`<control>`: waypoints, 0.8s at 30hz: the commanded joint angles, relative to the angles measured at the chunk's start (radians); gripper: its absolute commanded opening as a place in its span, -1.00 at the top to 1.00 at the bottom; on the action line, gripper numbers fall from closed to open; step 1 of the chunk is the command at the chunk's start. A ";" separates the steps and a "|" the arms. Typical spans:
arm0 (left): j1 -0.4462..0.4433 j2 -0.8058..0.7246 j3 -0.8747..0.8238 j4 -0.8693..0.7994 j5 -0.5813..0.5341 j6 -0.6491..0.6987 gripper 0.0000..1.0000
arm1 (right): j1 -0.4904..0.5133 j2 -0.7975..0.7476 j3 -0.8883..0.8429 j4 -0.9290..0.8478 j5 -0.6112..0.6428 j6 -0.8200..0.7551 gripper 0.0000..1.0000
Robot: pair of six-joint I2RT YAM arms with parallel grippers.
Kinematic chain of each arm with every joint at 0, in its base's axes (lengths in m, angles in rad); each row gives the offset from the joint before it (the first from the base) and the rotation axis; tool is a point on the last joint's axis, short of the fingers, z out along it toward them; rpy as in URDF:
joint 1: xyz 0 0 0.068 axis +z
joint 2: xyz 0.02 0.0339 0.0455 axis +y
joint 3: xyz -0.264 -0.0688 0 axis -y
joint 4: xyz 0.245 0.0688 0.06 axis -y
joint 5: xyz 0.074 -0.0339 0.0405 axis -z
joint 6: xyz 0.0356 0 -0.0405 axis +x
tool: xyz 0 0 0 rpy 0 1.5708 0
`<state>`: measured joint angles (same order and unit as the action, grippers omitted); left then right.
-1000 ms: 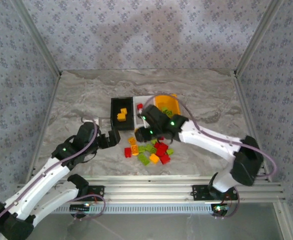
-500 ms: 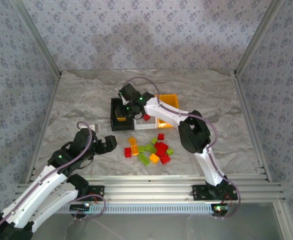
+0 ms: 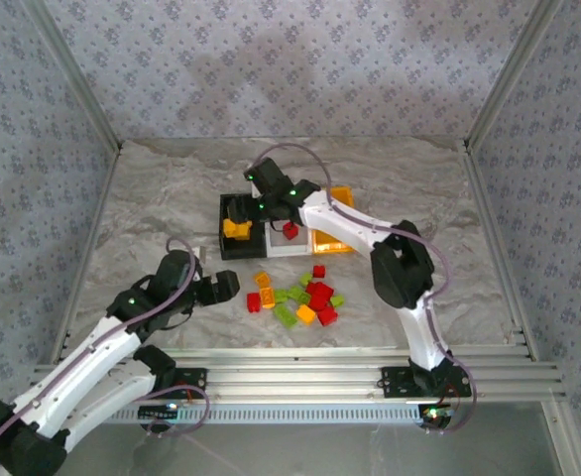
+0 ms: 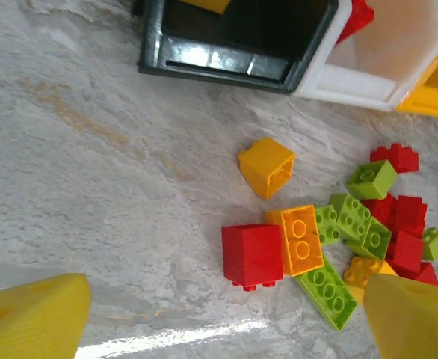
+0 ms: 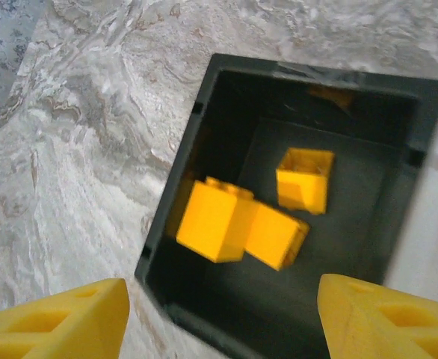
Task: Sort the legos into containers by color
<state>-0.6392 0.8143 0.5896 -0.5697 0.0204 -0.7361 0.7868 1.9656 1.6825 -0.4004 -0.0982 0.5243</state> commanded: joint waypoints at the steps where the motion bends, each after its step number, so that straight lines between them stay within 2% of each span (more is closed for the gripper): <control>1: -0.061 0.111 0.050 0.093 0.033 0.032 -0.62 | -0.008 -0.157 -0.139 0.072 0.036 0.019 -0.39; 5: -0.152 0.271 0.099 0.120 -0.007 0.058 -0.46 | -0.023 -0.283 -0.288 0.087 0.053 0.026 -0.39; 9: -0.164 0.358 0.097 0.126 -0.024 0.044 -0.19 | -0.039 -0.379 -0.400 0.106 0.067 0.040 -0.39; 15: -0.164 0.388 0.062 0.174 -0.013 0.039 -0.12 | -0.056 -0.455 -0.481 0.122 0.081 0.048 -0.40; 24: -0.162 0.423 0.012 0.160 -0.023 0.035 0.05 | -0.085 -0.503 -0.531 0.119 0.096 0.053 -0.40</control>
<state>-0.7990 1.2236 0.6239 -0.4099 0.0071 -0.7006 0.7143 1.4952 1.1702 -0.2867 -0.0284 0.5613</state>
